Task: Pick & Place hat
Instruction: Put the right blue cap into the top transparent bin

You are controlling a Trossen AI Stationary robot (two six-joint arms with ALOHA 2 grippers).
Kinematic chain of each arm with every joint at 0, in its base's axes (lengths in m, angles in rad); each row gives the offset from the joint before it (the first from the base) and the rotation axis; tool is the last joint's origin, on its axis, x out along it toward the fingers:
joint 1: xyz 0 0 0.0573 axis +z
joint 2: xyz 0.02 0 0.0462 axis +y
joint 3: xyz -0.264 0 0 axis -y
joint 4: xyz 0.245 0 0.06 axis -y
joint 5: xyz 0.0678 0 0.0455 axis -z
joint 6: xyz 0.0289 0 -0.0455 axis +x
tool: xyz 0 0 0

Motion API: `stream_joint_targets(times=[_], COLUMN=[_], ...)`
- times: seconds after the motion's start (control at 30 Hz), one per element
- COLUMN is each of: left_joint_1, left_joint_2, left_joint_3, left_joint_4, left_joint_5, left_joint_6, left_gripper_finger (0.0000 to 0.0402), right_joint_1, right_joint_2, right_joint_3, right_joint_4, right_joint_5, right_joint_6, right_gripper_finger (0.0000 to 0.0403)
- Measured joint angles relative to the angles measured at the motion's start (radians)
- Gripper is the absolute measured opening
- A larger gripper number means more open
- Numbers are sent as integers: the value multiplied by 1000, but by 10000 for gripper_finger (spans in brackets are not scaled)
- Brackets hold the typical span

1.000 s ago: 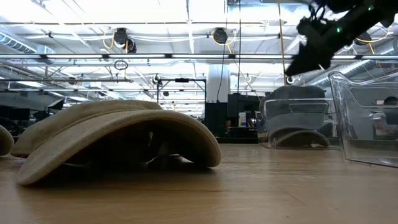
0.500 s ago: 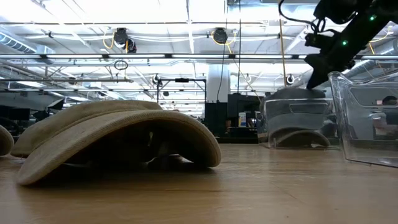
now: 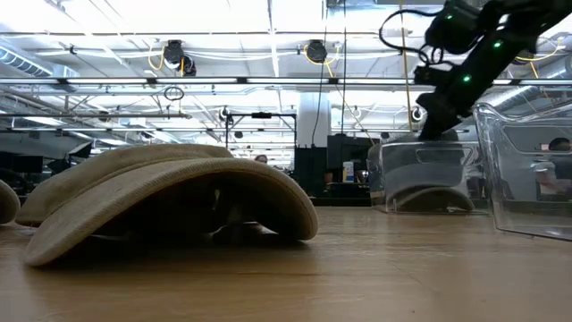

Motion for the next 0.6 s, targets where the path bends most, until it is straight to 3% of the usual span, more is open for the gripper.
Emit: stream_joint_targets(times=[0.3,0.6], left_joint_1=[0,0], left_joint_2=[0,0], left_joint_3=[0,0], left_joint_4=[0,0], left_joint_5=[0,0], left_joint_6=[0,-1], left_gripper_finger=[124,124], right_joint_1=[-50,-75], right_joint_2=[84,81], right_joint_3=[0,0], right_joint_4=[133,182], right_joint_5=[-214,-214], right_joint_6=[-147,-273], right_gripper_finger=[0,0])
